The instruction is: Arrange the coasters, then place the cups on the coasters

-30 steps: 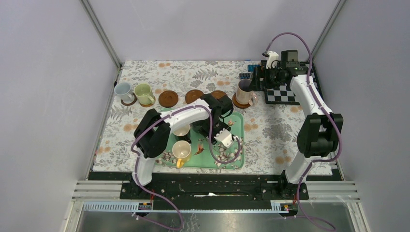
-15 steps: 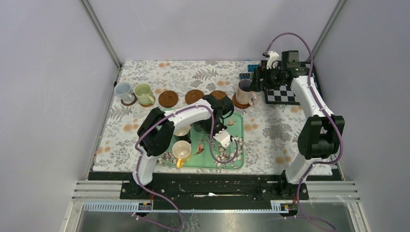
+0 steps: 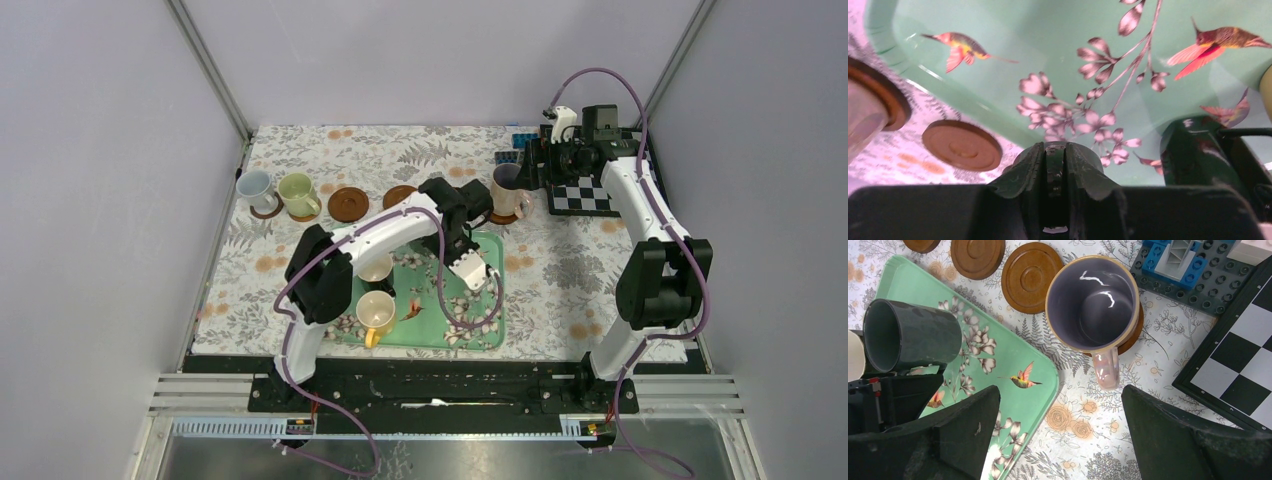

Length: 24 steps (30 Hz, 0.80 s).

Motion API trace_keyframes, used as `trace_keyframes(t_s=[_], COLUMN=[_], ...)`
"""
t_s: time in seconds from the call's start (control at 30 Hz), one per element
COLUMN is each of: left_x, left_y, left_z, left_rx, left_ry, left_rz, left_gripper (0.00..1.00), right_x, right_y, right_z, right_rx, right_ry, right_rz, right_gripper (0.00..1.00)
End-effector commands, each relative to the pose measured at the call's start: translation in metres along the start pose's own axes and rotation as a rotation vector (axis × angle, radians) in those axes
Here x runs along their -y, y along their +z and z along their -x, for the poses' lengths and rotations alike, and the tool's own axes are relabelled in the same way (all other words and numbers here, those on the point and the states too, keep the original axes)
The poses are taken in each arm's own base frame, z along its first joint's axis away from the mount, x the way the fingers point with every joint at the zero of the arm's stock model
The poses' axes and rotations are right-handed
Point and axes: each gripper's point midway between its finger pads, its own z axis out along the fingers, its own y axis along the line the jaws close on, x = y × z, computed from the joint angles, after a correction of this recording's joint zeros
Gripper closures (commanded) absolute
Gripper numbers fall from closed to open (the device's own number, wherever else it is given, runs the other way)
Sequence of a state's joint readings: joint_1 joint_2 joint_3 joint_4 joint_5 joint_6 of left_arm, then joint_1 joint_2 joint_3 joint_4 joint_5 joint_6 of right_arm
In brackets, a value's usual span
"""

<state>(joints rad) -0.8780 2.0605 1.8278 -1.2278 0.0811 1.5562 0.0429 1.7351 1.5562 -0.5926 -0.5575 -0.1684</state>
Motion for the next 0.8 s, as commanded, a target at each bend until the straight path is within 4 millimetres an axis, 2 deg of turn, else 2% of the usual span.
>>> trace_keyframes(t_s=[0.0, 0.2, 0.43, 0.57, 0.77], left_x=[-0.017, -0.018, -0.001, 0.008, 0.014], left_y=[-0.040, -0.051, -0.059, -0.056, -0.043], left_z=[-0.018, -0.096, -0.184, -0.214, -0.234], left_rx=[-0.079, -0.165, -0.228, -0.249, -0.234], left_ry=[0.008, -0.099, -0.142, -0.166, -0.208], left_rz=[0.084, 0.104, 0.132, 0.122, 0.106], left_gripper=[1.00, 1.00, 1.00, 1.00, 1.00], right_x=[-0.007, -0.006, -0.006, -0.005, -0.004], right_y=[-0.008, -0.006, -0.005, -0.002, 0.000], right_z=[0.016, 0.017, 0.014, 0.014, 0.015], right_rx=[0.047, 0.044, 0.037, 0.035, 0.033], right_ry=[-0.029, -0.025, -0.021, -0.010, -0.003], right_rz=[0.022, 0.026, 0.028, 0.030, 0.031], right_gripper=[0.02, 0.02, 0.02, 0.02, 0.02])
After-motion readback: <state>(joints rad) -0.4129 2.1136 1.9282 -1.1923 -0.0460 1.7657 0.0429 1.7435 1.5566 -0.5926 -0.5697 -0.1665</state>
